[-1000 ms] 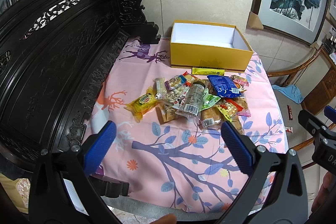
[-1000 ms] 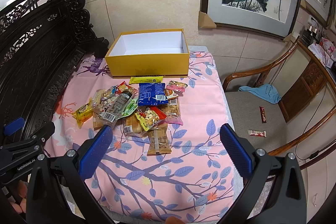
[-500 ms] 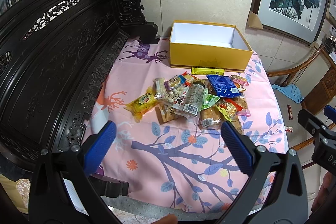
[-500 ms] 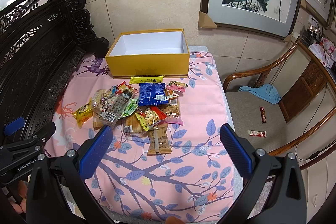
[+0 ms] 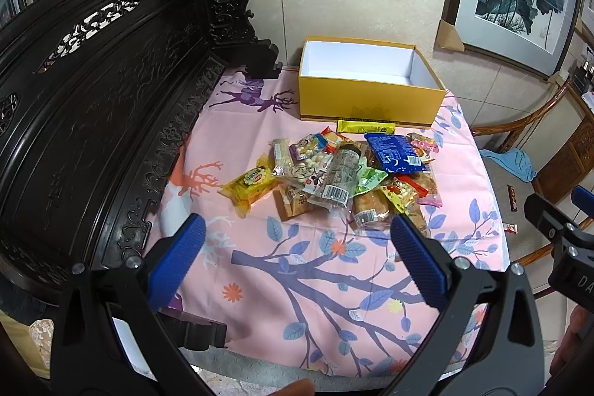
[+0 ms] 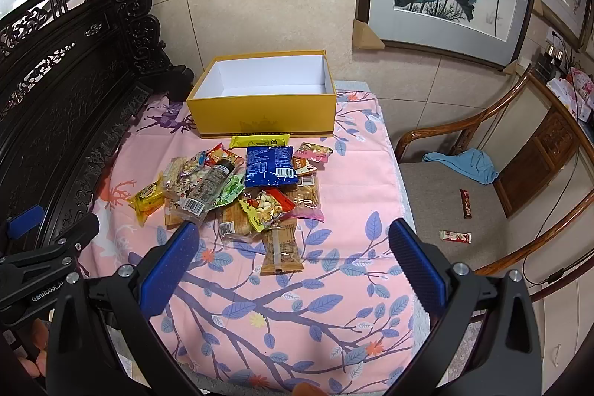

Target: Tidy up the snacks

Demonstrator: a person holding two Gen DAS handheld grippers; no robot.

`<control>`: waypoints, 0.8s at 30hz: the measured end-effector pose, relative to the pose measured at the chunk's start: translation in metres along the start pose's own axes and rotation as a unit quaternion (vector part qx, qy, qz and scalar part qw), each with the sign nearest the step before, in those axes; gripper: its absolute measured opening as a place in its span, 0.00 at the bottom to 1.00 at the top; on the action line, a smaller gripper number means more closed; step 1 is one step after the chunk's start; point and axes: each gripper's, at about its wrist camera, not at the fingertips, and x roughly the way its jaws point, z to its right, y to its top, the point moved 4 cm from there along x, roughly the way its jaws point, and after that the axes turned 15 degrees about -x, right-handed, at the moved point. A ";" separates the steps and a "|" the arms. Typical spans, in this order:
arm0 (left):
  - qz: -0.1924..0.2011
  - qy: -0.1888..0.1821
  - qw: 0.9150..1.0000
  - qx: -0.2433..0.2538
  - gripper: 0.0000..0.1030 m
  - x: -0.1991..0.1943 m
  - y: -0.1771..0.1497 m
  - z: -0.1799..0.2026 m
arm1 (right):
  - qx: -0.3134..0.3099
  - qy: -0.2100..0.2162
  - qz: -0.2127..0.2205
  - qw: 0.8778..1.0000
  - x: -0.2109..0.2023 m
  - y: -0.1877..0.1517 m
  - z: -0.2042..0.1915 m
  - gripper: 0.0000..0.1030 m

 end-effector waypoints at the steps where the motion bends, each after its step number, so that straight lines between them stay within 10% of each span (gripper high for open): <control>1: 0.000 0.000 1.000 0.000 0.98 0.000 0.001 0.000 | 0.000 0.000 0.000 1.000 0.000 0.000 0.000 0.99; 24: -0.003 0.000 1.000 0.000 0.98 0.006 0.005 0.001 | -0.003 0.001 -0.005 1.000 0.008 0.006 -0.002 0.99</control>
